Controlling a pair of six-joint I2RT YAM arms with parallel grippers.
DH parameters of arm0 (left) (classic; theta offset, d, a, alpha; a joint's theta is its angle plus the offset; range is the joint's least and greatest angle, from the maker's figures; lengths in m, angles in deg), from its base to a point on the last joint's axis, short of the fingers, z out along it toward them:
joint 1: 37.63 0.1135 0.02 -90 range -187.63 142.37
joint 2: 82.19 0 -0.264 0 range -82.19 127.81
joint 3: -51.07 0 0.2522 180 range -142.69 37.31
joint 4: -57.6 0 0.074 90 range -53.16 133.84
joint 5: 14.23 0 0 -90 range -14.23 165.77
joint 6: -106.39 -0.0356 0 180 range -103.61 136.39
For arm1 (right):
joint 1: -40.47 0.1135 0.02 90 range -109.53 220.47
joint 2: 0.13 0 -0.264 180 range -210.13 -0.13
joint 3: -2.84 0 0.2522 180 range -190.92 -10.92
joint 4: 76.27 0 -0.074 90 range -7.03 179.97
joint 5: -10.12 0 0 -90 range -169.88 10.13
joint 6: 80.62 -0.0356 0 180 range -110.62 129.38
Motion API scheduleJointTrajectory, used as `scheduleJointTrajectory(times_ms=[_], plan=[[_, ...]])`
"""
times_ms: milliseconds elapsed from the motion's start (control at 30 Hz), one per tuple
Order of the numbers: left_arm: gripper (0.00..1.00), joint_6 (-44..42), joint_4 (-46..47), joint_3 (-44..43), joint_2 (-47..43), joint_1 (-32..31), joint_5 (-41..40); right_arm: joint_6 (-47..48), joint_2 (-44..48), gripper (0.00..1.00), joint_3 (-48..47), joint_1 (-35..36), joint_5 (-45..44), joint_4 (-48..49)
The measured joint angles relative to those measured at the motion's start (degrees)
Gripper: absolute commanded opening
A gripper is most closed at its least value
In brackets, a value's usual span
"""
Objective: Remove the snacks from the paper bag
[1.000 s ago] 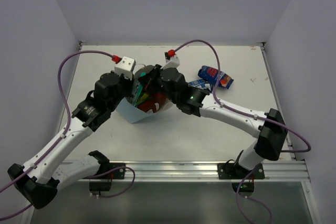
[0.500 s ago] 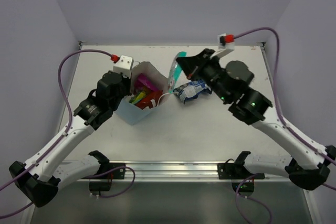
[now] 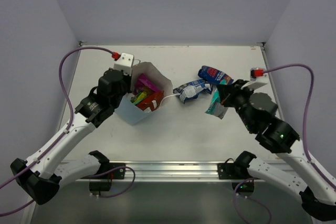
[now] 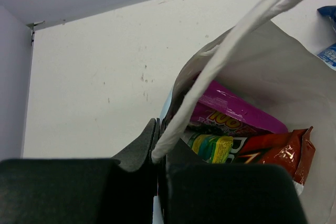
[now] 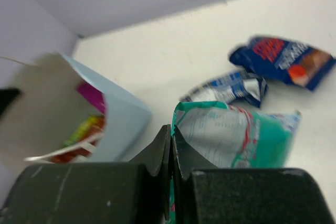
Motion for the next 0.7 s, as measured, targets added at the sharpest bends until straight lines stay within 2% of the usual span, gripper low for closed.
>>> scheduleJointTrajectory(times_ms=[133,267,367,400,433,533,700], plan=[[0.0,-0.39,-0.46,-0.61,0.17,0.0,-0.15,-0.83,-2.51,0.0,9.94,-0.09,-1.2,-3.78],[0.0,-0.57,-0.81,-1.07,0.39,0.0,-0.11,-1.01,-10.25,0.0,15.43,-0.24,0.15,-4.48],[0.0,-1.42,-0.79,-1.11,0.42,0.0,0.0,-0.59,-16.65,0.22,15.45,-0.33,3.89,-2.19],[0.0,-1.57,-0.79,-1.11,0.42,0.0,0.22,-0.39,-18.14,0.41,15.08,-0.17,5.2,-1.99],[0.0,-2.05,-0.74,-1.11,0.42,0.0,0.42,-0.24,-20.13,0.52,14.12,0.39,6.91,-2.1],[0.0,-3.76,-0.7,-1.11,0.42,0.0,1.03,0.28,-23.04,0.77,9.03,2.78,10.75,-3.45],[0.0,-6.05,-0.39,-1.11,0.39,0.0,2.82,0.44,-23.04,0.81,-5.55,4.15,15.8,-5.14]])
